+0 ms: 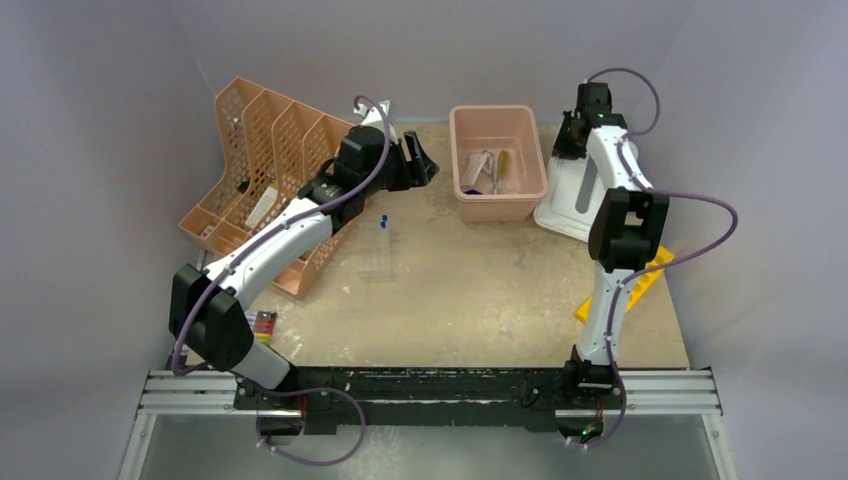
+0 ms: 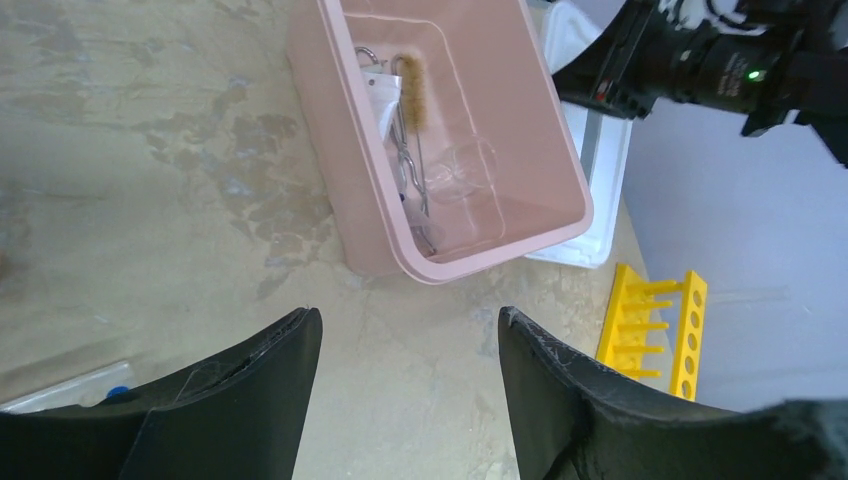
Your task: Organize the chemistry lab equipment
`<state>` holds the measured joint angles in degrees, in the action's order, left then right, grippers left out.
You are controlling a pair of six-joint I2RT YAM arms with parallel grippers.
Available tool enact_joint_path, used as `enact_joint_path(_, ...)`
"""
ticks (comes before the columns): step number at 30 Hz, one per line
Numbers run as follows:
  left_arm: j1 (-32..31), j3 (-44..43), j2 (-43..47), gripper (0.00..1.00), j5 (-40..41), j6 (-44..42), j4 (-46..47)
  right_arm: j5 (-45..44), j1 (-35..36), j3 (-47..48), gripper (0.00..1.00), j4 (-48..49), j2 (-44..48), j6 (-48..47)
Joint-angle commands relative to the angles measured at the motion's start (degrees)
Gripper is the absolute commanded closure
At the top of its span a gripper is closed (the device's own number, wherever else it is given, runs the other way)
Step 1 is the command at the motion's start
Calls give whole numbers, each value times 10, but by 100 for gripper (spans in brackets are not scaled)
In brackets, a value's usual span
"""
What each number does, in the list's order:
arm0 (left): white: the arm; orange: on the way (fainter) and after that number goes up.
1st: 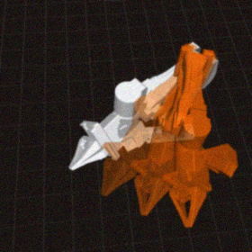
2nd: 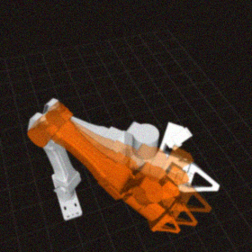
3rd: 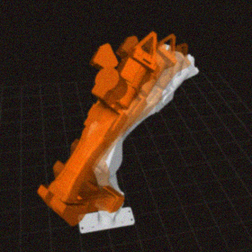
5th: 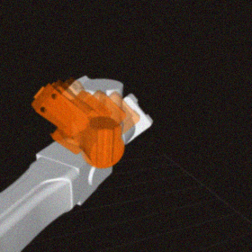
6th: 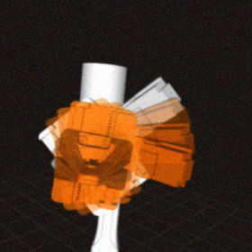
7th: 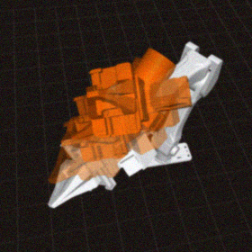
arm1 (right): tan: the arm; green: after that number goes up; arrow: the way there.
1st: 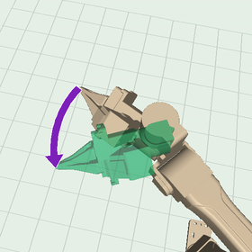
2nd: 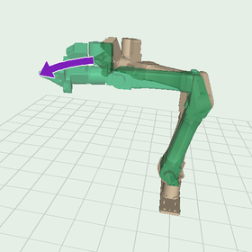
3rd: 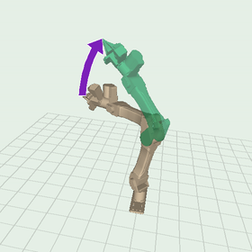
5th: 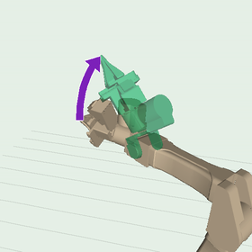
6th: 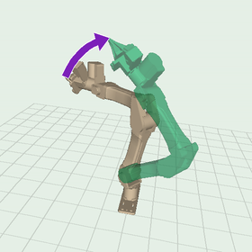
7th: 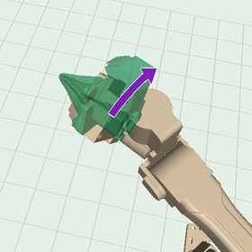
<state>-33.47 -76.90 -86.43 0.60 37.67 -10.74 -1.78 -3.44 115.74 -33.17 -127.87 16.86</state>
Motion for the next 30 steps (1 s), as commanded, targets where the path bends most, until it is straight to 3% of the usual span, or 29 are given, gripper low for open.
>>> enact_joint_path(1,-7,-39,-18,36,-38,17,34,-5,0,-2,100,54,80,-18)
enact_joint_path(14,-22,-79,-70,36,-73,23,75,-18,0,-33,100,122,198,-59)
enact_joint_path(27,-38,-148,-153,34,-118,39,149,5,0,-37,100,99,288,-88)
enact_joint_path(30,-42,-163,-170,28,-136,54,160,38,0,-44,100,87,301,-78)
